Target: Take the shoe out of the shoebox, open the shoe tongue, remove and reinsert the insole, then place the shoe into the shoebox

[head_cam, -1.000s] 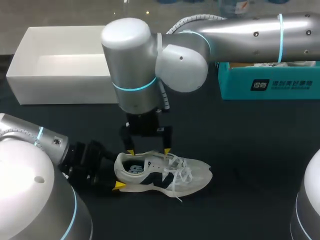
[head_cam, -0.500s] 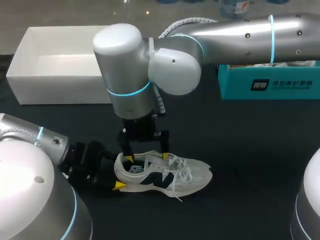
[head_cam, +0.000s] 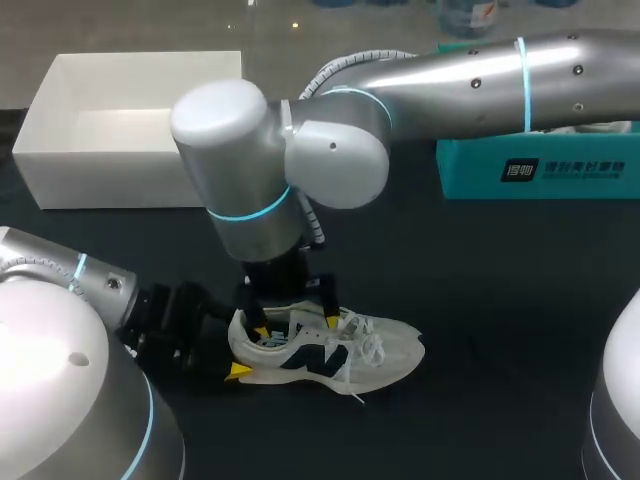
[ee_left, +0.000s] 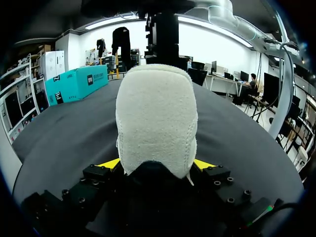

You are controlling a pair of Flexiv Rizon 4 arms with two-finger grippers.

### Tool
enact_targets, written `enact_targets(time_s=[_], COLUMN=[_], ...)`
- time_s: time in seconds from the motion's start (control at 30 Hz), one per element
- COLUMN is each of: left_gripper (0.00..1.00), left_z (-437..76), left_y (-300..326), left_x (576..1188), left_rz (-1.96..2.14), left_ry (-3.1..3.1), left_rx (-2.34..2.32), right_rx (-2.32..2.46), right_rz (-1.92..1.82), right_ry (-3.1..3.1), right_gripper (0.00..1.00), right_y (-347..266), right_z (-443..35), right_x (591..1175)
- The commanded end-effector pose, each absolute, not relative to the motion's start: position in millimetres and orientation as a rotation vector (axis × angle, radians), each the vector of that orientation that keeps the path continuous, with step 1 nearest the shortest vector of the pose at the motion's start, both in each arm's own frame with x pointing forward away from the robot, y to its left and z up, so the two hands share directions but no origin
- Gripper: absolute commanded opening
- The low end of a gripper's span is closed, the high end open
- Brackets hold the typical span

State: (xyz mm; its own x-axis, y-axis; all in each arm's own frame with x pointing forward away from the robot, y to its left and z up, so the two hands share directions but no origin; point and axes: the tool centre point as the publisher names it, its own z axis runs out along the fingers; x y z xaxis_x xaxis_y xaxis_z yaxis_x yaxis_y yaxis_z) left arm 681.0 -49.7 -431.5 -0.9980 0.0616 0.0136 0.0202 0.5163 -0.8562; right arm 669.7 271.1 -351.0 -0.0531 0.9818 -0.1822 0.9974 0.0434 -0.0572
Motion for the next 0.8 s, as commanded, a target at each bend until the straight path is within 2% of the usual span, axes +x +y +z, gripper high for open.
enact_targets(time_s=[0.03, 0.23, 0.27, 0.3, 0.33, 0.4, 0.8], left_gripper=[0.00, 0.00, 0.00, 0.00, 0.00, 0.00, 0.00], left_z=[-449.8, -449.8, -449.8, -449.8, -449.8, -449.8, -449.8], left_y=[-52.3, -52.3, -52.3, -52.3, -52.3, -52.3, -52.3], left_x=[685.2, 685.2, 685.2, 685.2, 685.2, 685.2, 685.2], left_rz=[1.517, 1.517, 1.517, 1.517, 1.517, 1.517, 1.517], left_ry=[-2.699, -2.699, -2.699, -2.699, -2.699, -2.699, -2.699], left_rx=[-0.074, -0.074, -0.074, -0.074, -0.074, -0.074, -0.074], right_rx=[2.267, 2.306, 2.313, 2.320, 2.323, 2.338, 2.331], right_rz=[-0.235, -0.242, -0.243, -0.241, -0.241, -0.222, -0.131], right_ry=[1.956, 1.903, 1.891, 1.881, 1.878, 1.852, 1.764], right_gripper=[1.00, 1.00, 0.53, 0.36, 0.29, 0.00, 0.00], right_y=[275.1, 260.7, 257.0, 254.5, 252.8, 246.8, 220.1], right_z=[-358.9, -365.2, -366.1, -366.3, -366.2, -363.7, -324.1], right_x=[661.1, 656.0, 655.3, 654.6, 654.2, 652.5, 649.3])
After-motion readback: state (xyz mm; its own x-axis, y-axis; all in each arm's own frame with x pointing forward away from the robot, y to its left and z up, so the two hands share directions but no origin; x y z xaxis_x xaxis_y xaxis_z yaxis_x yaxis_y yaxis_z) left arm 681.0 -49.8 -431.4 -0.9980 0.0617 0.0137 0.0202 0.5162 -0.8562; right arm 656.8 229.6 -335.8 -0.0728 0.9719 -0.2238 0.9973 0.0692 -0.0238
